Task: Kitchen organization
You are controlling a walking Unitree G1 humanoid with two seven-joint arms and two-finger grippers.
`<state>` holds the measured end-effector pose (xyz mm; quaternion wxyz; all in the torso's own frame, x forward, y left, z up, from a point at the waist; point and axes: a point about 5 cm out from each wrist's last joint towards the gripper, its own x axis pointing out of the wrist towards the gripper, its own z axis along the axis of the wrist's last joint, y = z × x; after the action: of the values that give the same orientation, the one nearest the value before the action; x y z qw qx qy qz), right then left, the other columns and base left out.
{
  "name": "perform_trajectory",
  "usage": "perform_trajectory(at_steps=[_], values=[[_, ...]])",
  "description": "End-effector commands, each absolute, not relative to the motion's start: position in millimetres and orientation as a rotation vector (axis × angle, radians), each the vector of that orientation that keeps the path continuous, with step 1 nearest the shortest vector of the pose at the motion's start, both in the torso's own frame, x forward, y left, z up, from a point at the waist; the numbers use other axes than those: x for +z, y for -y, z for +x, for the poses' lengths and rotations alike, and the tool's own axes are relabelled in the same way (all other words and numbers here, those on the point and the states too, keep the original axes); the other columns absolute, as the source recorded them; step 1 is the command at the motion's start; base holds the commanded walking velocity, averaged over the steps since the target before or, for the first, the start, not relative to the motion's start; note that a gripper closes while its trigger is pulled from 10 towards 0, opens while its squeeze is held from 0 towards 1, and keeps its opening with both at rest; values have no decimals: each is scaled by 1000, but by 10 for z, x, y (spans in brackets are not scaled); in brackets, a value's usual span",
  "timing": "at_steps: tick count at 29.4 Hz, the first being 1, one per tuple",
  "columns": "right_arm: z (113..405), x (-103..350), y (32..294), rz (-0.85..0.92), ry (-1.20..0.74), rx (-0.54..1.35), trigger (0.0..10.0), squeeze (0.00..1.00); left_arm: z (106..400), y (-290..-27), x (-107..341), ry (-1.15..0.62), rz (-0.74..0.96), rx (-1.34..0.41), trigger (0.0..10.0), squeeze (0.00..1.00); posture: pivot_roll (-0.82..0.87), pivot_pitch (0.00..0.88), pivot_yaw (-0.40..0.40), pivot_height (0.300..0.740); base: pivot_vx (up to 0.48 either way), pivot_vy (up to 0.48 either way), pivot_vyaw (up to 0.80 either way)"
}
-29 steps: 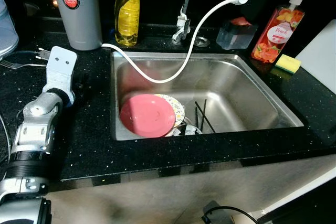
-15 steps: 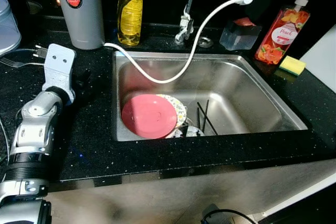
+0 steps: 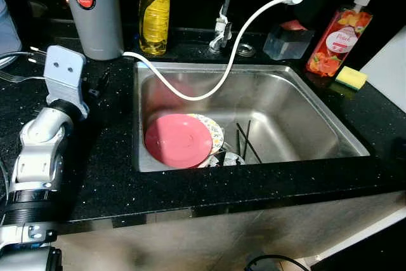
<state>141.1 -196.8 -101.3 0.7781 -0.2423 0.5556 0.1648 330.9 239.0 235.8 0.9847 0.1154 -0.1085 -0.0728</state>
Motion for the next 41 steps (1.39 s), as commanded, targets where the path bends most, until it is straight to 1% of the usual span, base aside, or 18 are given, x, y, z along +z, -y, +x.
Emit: perform_trajectory(at_steps=[1,4,6,8,10,14,16,17,18,23,25,29,32,33,34,35,38,41], values=[[1427,-1002,2010,-518,-1203,338,10000,0,3329,-2307,2410,205,179,-174,10000,0,195,0,-101,740,0,0,0],[1450,-996,1993,-518,-1196,339,10000,0,3320,-2245,2537,223,263,-198,10000,0,195,0,-102,740,0,0,0],[1453,-995,1991,-517,-1195,340,10000,0,3313,-2233,2562,236,268,-201,10000,0,195,0,-102,740,0,0,0],[1462,-993,1982,-515,-1190,341,10000,0,3241,-2228,2554,168,269,-222,10000,0,197,0,-101,740,0,0,0],[1462,-993,1982,-515,-1189,341,10000,0,3211,-2235,2556,154,276,-221,10000,0,197,0,-101,740,0,0,0],[1452,-995,1991,-515,-1191,339,10000,0,3105,-2267,2588,155,278,-235,10000,0,200,0,-99,740,0,0,0],[1434,-999,2008,-517,-1196,337,10000,0,3022,-2318,2565,136,326,-225,10000,0,201,0,-96,740,0,0,0],[1413,-1004,2024,-517,-1201,334,10000,0,2946,-2365,2502,95,361,-229,10000,0,199,0,-93,740,0,0,0],[1396,-1009,2032,-518,-1206,333,10000,0,2917,-2339,2478,88,469,-285,10000,0,200,0,-92,740,0,0,0],[1379,-1014,2038,-513,-1210,326,10000,0,2910,-2359,2421,19,443,-290,10000,0,186,0,-77,740,0,0,0],[1364,-1018,2047,-503,-1212,314,10000,0,2858,-2399,2282,-42,458,-288,10000,0,180,0,-66,740,0,0,0],[1340,-1025,2052,-502,-1216,314,10000,0,2813,-2434,2159,-83,421,-253,10000,0,176,0,-69,740,0,0,0],[1328,-1028,2054,-502,-1219,316,10000,0,2774,-2445,2095,-116,444,-252,10000,0,179,0,-74,740,0,0,0],[1326,-1029,2054,-503,-1219,318,10000,0,2762,-2455,2069,-142,500,-259,10000,0,180,0,-78,740,0,0,0],[1329,-1028,2053,-506,-1219,322,10000,0,2753,-2465,2053,-165,612,-281,10000,0,181,0,-82,740,0,0,0],[1329,-1028,2053,-506,-1219,322,10000,0,2753,-2465,2053,-165,612,-281,10000,0,181,0,-82,740,0,0,0],[1368,-1014,2058,-509,-1210,319,10000,0,2756,-2458,2067,-157,786,-309,10000,0,182,0,-84,740,0,0,0],[1386,-1007,2063,-511,-1206,317,10000,0,2752,-2421,2043,-159,846,-338,10000,0,181,0,-84,740,0,0,0]])
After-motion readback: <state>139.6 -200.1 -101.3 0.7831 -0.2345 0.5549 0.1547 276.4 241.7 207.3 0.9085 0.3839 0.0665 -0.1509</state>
